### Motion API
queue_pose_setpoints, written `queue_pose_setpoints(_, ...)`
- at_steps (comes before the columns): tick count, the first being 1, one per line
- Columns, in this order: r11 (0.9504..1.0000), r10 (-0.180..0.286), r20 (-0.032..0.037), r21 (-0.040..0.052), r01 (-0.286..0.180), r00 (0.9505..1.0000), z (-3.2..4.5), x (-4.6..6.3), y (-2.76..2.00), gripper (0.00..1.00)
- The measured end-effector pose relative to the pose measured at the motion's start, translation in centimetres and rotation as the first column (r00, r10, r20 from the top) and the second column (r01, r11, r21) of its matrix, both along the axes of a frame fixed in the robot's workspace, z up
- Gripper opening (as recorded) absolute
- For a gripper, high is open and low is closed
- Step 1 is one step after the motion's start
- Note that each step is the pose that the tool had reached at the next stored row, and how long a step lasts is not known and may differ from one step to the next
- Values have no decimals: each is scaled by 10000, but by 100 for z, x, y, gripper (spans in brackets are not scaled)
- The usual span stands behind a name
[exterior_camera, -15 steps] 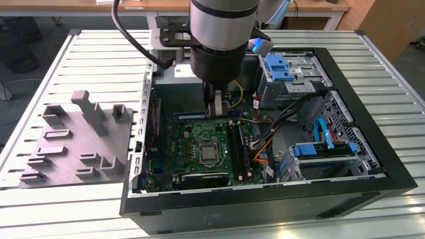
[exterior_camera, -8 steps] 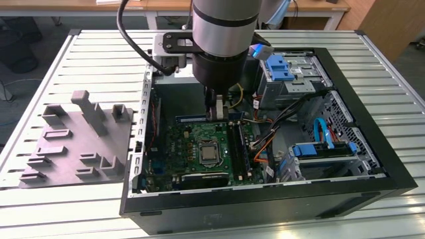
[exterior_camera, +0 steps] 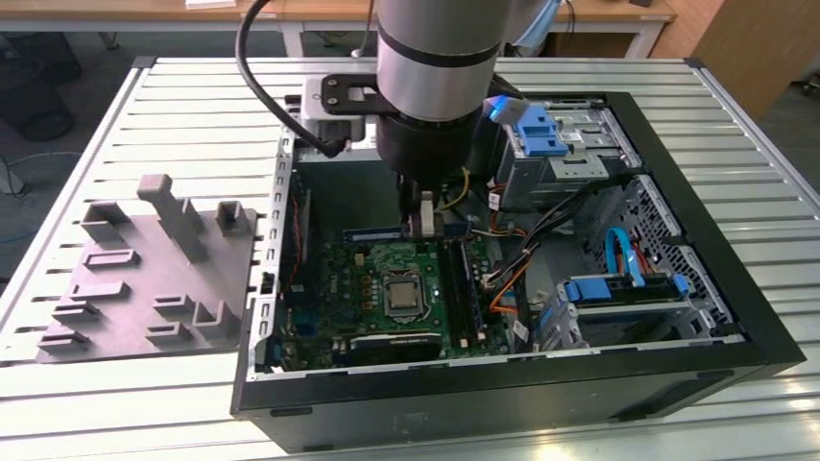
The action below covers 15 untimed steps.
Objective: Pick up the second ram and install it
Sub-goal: 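Pick up the second ram and move it above second insertion slot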
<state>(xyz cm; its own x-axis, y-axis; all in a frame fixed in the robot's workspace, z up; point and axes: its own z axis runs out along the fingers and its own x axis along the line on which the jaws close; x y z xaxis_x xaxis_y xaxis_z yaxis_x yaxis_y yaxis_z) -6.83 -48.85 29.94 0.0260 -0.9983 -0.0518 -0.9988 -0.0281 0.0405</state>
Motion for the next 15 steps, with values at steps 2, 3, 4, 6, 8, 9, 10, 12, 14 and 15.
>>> queue_pose_setpoints(2, 10000, 0, 0, -1, 0, 10000, -25, 10, 0, 14)
queue_pose_setpoints(3, 10000, 0, 0, -1, 0, 10000, -36, 16, 0, 14)
queue_pose_setpoints(4, 10000, 0, 0, -1, 0, 10000, -48, 22, 0, 14)
queue_pose_setpoints(6, 10000, 1, 0, 0, -1, 10000, -72, 35, 0, 14)
queue_pose_setpoints(8, 10000, 0, 0, 0, 0, 10000, -96, 48, 0, 14)
queue_pose_setpoints(9, 10000, 1, 0, 0, -1, 10000, -108, 54, 0, 14)
queue_pose_setpoints(10, 10000, 0, 0, 0, 0, 10000, -119, 59, 0, 14)
queue_pose_setpoints(12, 10000, 0, 0, 0, 0, 10000, -142, 68, 0, 14)
queue_pose_setpoints(14, 10000, 0, 0, 1, 0, 10000, -166, 76, 0, 14)
queue_pose_setpoints(15, 10000, 0, 0, 1, 0, 10000, -179, 81, 0, 14)
